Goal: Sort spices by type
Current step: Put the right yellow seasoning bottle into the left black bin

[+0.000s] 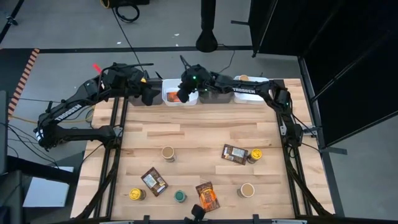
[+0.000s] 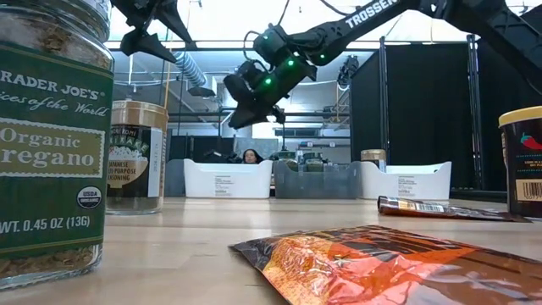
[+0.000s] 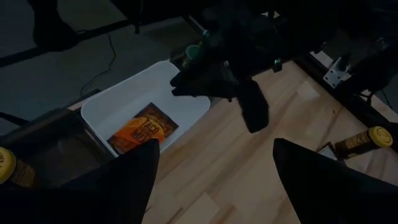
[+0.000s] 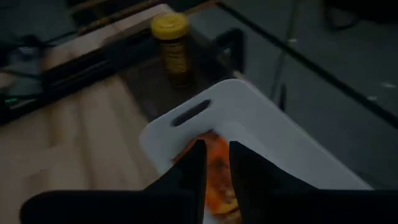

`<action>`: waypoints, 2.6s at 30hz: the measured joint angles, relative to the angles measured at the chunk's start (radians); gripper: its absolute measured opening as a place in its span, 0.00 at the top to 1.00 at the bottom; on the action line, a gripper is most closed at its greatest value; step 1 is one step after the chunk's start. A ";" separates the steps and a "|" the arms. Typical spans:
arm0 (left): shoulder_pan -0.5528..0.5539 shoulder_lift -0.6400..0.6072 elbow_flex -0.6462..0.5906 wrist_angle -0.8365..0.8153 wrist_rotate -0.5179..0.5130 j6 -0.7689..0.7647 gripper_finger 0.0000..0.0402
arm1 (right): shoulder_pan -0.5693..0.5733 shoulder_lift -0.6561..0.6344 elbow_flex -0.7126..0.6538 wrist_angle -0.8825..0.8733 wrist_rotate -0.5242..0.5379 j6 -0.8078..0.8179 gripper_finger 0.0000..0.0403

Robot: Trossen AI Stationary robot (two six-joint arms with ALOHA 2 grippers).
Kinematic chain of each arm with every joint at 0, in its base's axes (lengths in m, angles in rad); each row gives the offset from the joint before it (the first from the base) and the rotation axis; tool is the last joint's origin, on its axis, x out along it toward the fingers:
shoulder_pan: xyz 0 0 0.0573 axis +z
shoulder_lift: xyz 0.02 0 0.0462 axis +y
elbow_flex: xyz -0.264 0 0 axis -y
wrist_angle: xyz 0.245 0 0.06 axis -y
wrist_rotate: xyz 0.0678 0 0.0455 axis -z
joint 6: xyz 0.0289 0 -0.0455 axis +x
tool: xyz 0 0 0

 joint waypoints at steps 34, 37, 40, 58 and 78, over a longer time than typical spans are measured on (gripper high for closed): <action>0.000 0.000 0.000 -0.020 0.046 0.076 0.20 | 0.815 -0.689 -0.374 -1.162 -0.101 0.891 0.46; 0.000 0.000 0.000 -0.019 0.047 0.076 0.20 | 0.836 -0.699 -0.424 -1.167 -0.073 0.927 0.36; 0.000 0.000 0.000 -0.019 0.047 0.076 0.20 | 0.837 -0.697 -0.480 -1.166 -0.049 0.928 0.30; 0.000 0.000 0.000 -0.019 0.047 0.076 0.20 | 0.794 -0.696 -0.754 -0.966 -0.027 0.910 0.32; 0.000 0.000 0.000 -0.019 0.047 0.076 0.20 | 0.758 -0.694 -0.725 -0.937 -0.055 0.903 0.40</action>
